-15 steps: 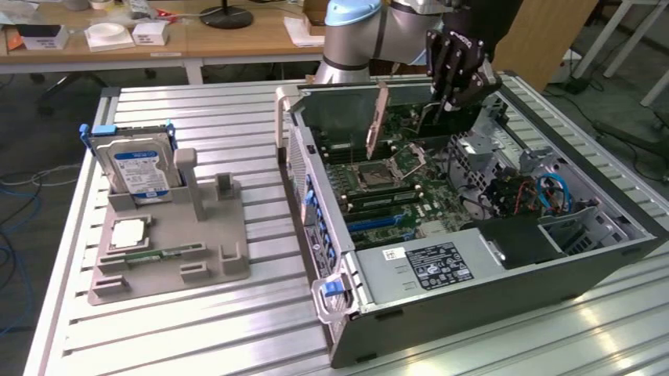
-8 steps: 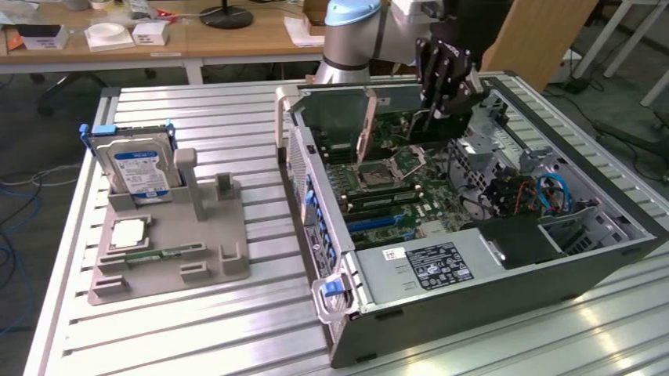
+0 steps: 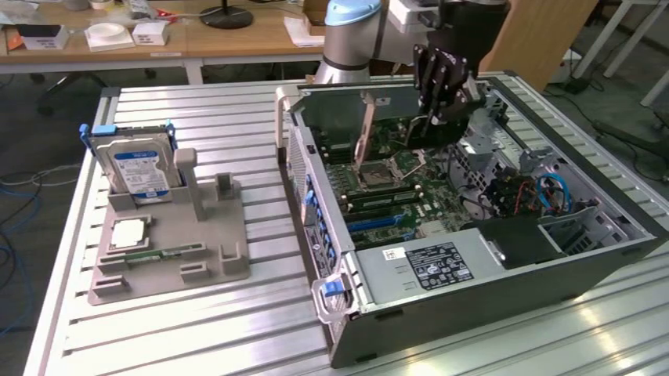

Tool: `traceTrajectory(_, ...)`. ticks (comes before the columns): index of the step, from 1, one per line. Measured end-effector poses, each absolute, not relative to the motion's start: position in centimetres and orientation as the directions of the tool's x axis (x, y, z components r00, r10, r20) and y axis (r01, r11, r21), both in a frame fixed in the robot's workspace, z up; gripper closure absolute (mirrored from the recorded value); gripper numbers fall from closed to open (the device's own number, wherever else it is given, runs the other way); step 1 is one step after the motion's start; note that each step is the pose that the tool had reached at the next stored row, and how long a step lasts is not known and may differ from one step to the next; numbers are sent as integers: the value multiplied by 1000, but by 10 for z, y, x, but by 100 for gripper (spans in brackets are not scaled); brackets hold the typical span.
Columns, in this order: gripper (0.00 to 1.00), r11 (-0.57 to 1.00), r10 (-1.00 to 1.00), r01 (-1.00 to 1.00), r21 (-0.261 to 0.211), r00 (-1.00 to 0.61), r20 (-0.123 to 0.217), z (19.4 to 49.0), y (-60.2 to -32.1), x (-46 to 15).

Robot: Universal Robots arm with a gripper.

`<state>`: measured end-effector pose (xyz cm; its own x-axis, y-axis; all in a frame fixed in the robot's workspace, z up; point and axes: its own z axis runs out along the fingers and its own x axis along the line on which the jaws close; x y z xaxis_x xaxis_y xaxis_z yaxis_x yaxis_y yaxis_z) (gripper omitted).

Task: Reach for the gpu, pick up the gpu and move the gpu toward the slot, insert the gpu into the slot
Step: 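Insert the gpu into the slot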

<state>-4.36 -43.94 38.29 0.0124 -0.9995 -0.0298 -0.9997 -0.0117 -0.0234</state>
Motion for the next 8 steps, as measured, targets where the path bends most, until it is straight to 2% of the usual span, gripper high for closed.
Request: traceTrajectory(8, 74, -12, -1000, -1000, -23, 12, -29, 371, -441, -46)
